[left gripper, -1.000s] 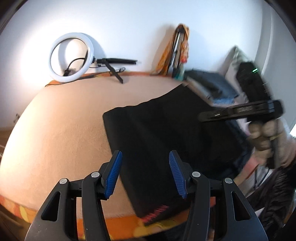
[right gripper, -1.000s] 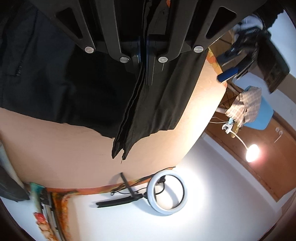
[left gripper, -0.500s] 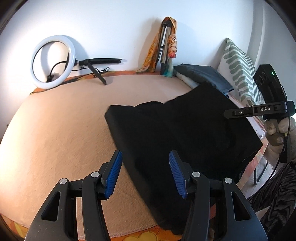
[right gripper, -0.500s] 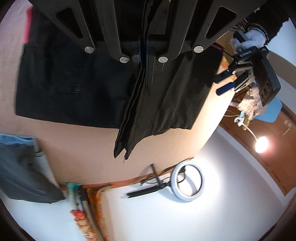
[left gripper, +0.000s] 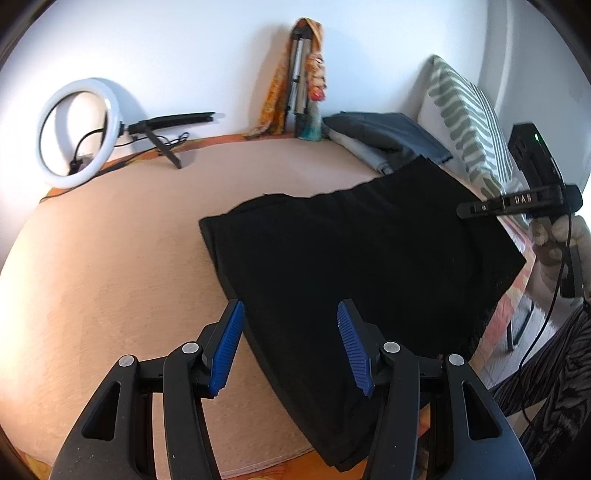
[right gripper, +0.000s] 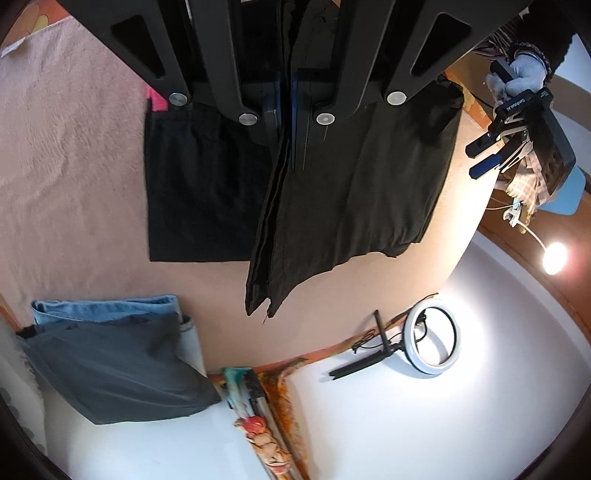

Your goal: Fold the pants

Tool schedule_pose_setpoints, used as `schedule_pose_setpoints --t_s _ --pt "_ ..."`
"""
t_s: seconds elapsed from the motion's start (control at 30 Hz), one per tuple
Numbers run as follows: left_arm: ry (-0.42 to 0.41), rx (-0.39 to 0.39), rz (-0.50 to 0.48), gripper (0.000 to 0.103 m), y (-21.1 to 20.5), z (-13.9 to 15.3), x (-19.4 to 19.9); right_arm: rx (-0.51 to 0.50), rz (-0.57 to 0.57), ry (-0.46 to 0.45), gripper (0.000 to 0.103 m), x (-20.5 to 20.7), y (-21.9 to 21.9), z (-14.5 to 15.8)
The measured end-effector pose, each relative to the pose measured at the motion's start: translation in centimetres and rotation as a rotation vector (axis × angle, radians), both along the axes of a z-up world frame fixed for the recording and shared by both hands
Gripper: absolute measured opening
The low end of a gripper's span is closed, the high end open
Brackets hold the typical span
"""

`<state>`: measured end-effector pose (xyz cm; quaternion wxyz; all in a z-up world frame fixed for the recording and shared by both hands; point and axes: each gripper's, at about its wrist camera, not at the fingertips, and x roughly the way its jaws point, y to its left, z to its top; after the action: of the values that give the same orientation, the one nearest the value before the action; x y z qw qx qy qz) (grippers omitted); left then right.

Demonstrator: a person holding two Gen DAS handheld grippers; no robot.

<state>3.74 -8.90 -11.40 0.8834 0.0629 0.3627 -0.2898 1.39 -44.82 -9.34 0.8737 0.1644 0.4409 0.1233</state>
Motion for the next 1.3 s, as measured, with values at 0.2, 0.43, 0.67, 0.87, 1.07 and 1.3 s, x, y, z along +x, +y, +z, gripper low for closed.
schedule_pose_setpoints --t_s 0.2,0.43,0.67,0.87,1.07,1.3 --pt "0.014 0.049 -0.028 0.052 -1.5 -1.3 -0.2 -0.013 -0.023 0.022 0.001 0.4 -1.4 -1.0" --pt "0.008 0.135 -0.027 0.052 -2.0 -2.8 -0.7 -0.119 -0.005 0.072 0.005 1.3 -0.3 -3.0" --pt "0.008 0.158 -0.027 0.052 -1.5 -3.8 -1.2 -0.241 -0.075 -0.035 0.027 0.3 -0.1 0.4" --pt "0.036 0.102 -0.003 0.052 -0.6 -3.9 -1.3 -0.237 -0.005 -0.151 0.029 0.5 2.9 3.4" --pt "0.151 -0.087 0.06 0.052 1.4 -3.8 -1.6 -0.215 0.15 -0.177 0.032 2.2 8.2 4.3" --pt "0.225 -0.216 0.08 0.052 2.3 -4.0 -2.3 -0.179 0.302 -0.124 0.034 5.5 14.7 3.5"
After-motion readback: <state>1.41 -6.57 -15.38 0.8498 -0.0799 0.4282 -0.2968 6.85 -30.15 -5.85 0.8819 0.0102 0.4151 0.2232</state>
